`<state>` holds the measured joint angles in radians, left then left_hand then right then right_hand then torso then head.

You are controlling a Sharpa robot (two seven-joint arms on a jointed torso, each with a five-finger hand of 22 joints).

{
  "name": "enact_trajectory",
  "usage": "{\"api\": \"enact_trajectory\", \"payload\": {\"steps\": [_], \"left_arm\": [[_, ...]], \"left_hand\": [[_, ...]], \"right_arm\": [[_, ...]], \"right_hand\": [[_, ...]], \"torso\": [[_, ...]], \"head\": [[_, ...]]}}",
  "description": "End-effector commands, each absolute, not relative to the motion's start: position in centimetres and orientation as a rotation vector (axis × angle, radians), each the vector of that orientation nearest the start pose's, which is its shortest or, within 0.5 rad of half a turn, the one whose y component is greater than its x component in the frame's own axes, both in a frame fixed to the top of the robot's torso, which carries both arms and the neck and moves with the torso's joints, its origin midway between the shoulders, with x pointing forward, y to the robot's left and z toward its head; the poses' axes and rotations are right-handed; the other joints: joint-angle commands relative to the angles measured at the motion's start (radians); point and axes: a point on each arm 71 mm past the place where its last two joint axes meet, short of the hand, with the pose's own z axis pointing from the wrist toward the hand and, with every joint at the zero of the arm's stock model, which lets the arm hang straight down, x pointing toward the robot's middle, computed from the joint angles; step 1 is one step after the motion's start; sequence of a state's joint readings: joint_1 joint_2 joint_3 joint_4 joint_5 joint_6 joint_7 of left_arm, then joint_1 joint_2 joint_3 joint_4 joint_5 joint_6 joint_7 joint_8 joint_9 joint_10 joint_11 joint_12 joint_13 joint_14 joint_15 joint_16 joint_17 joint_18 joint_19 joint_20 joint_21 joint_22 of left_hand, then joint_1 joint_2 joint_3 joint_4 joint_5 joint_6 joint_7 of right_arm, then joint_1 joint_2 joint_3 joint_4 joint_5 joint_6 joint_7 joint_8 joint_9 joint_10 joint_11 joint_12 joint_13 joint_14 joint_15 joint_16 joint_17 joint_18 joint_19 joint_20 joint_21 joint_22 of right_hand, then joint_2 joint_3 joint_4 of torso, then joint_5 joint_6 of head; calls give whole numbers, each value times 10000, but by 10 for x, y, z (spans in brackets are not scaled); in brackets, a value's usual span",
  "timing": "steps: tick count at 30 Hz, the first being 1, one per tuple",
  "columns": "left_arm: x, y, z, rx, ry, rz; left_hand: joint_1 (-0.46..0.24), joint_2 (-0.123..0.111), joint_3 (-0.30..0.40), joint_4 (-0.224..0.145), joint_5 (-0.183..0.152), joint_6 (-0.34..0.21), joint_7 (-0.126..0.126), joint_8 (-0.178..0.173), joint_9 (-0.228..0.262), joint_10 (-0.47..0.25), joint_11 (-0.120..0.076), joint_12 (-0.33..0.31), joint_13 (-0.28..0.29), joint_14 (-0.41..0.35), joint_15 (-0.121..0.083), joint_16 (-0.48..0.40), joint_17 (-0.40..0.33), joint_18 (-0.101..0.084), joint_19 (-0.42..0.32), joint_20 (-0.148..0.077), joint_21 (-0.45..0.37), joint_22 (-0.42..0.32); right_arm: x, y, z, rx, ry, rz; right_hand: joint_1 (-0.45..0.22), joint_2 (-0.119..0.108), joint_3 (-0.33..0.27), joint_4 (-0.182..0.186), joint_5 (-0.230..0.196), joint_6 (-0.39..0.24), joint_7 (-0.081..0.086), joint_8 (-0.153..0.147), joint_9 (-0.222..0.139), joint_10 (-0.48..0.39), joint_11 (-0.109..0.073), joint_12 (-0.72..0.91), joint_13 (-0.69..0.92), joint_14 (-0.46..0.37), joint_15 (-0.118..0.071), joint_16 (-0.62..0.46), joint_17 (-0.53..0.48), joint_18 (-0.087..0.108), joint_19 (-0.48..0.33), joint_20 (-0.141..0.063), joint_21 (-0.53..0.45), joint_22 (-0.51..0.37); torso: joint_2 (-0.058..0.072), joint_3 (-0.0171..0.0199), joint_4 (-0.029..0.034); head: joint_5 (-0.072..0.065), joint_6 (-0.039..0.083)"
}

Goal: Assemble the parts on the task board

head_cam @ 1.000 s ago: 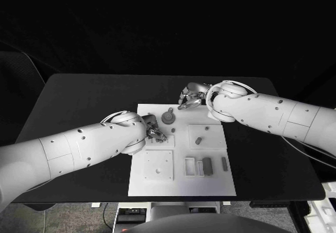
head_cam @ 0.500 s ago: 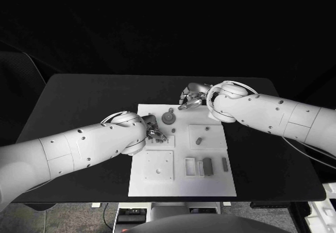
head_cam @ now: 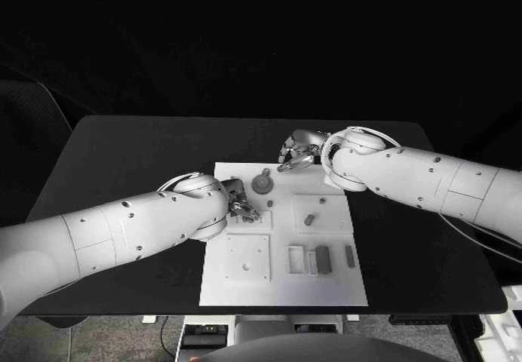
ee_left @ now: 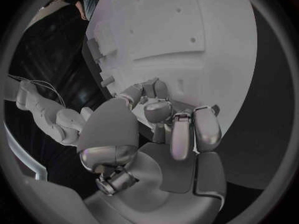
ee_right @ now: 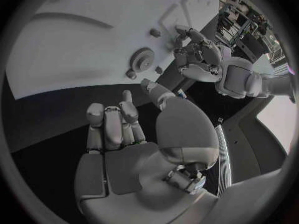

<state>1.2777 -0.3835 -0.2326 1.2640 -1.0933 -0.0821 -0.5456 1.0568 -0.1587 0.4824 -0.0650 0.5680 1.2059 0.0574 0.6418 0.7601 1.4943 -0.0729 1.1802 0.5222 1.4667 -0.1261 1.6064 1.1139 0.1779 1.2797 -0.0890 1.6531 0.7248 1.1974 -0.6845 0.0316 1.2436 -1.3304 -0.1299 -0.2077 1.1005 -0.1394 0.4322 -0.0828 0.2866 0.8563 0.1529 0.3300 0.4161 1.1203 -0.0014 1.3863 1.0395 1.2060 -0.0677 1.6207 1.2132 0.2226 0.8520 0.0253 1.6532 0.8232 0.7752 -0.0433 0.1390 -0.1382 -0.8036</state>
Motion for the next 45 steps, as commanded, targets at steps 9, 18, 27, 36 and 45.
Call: {"api": "enact_trajectory", "payload": {"steps": [9, 18, 27, 36, 45], "left_arm": [[499, 68, -252, -26, 22249, -3562], [500, 69, -253, -24, 22295, -3514], [500, 71, -253, -25, 22323, -3474], [500, 68, -254, 58, 22461, -3486], [500, 66, -256, 224, 22853, -3342]], "left_hand": [[853, 781, 676, -610, 66, 1364, -306, 60, 9, 820, -352, 40, 0, 1276, -66, 64, 14, 839, 66, -14, 1283, 11], [853, 783, 687, -611, 72, 1369, -308, 62, 8, 824, -353, 43, 0, 1277, -65, 68, 16, 839, 67, -12, 1285, 12], [852, 785, 699, -611, 78, 1374, -310, 63, 6, 828, -354, 45, 0, 1278, -64, 73, 18, 839, 69, -11, 1287, 13], [852, 786, 710, -612, 85, 1379, -312, 65, 5, 831, -355, 48, 0, 1279, -63, 78, 20, 839, 70, -9, 1290, 15], [848, 787, 720, -612, 92, 1383, -313, 66, 3, 834, -355, 50, 0, 1279, -63, 82, 22, 839, 71, -7, 1292, 16]], "right_arm": [[542, -208, -195, 469, 18638, 5123], [542, -208, -195, 469, 18639, 5123], [542, -208, -195, 471, 18640, 5119], [543, -207, -195, 462, 18641, 5132], [542, -206, -195, 444, 18644, 5157]], "right_hand": [[-130, -4, 56, -12, 36, 57, 112, -12, -10, 39, -13, 41, -10, 11, -47, 55, -5, 169, -34, -11, 37, -18], [-131, -5, 58, -13, 36, 56, 112, -12, -11, 39, -13, 41, -11, 16, -47, 57, -1, 169, -35, -11, 38, -18], [-131, -5, 60, -14, 36, 55, 112, -13, -11, 39, -13, 42, -11, 13, -47, 56, -6, 170, -35, -12, 38, -19], [-133, -5, 62, -15, 36, 54, 112, -13, -12, 39, -13, 42, -12, 16, -48, 58, -3, 170, -35, -12, 39, -20], [-134, -5, 64, -16, 36, 54, 112, -13, -12, 39, -14, 43, -13, 6, -48, 55, -13, 170, -35, -12, 40, -20]], "torso": [[4, -6, -3], [3, -9, 1], [2, -8, 3], [6, -6, -3], [-1, -4, 0]], "head": [[-1, 2], [-8, 15], [-6, 9], [-2, 5], [2, -5]]}}
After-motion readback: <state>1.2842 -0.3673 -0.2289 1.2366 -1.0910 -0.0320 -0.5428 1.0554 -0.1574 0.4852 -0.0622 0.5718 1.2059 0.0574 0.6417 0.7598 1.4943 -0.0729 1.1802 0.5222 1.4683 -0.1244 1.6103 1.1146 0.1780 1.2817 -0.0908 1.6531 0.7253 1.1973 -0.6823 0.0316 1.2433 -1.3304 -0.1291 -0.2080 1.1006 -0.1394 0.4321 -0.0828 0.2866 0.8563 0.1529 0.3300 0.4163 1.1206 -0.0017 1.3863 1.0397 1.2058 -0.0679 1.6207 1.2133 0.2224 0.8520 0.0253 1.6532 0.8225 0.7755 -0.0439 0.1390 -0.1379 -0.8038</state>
